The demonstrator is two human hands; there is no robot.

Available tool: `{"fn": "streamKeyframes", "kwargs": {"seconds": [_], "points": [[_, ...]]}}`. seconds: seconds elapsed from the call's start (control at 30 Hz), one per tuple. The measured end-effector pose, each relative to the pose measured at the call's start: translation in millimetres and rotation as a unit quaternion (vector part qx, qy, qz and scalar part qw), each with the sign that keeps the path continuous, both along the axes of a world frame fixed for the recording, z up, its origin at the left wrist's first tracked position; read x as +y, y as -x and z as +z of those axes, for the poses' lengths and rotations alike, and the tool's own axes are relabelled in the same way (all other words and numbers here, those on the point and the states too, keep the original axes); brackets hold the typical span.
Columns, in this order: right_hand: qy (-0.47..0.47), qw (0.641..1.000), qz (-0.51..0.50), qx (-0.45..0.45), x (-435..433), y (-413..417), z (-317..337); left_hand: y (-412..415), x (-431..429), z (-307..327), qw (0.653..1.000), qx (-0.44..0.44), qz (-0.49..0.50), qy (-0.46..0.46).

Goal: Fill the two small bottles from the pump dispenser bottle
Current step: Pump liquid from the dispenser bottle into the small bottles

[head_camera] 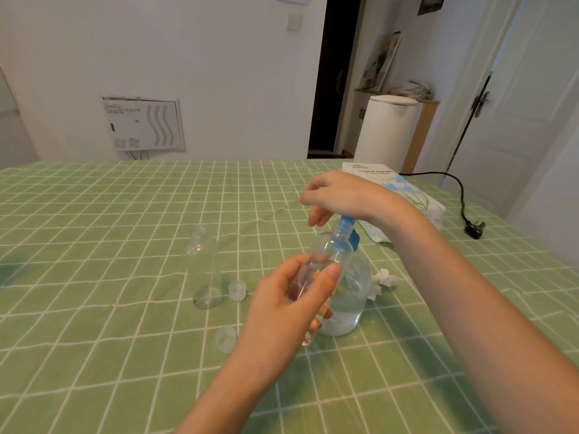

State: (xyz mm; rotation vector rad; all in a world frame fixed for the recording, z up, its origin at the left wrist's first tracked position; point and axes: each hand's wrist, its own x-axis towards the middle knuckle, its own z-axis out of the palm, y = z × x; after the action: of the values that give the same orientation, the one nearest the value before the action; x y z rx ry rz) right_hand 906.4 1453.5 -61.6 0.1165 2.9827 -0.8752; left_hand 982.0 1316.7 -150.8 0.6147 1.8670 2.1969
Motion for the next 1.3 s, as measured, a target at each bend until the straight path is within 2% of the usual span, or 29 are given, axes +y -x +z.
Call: {"fn": "streamKeyframes", "kwargs": {"seconds": [0.47, 0.67, 0.83, 1.07, 1.3], "points": [[0.039, 0.998, 0.006, -0.039, 1, 0, -15, 1, -1, -7, 1.000, -0.006, -0.006, 0.012], [0.011, 0.999, 0.003, -0.042, 0, 0, -11, 1, -1, -5, 1.000, -0.001, -0.010, 0.003], [-0.056, 0.998, 0.010, -0.016, 0, 0, 7, 0, -2, -3, 1.000, 0.007, -0.006, 0.001], [-0.016, 1.000, 0.005, 0.003, -4, 5, 14, 0, -1, -2, 1.000, 0.007, -0.005, 0.005], [-0.034, 0.999, -0.003, -0.013, -8, 10, 5, -1, -1, 0, 1.000, 0.003, -0.004, 0.003]]}}
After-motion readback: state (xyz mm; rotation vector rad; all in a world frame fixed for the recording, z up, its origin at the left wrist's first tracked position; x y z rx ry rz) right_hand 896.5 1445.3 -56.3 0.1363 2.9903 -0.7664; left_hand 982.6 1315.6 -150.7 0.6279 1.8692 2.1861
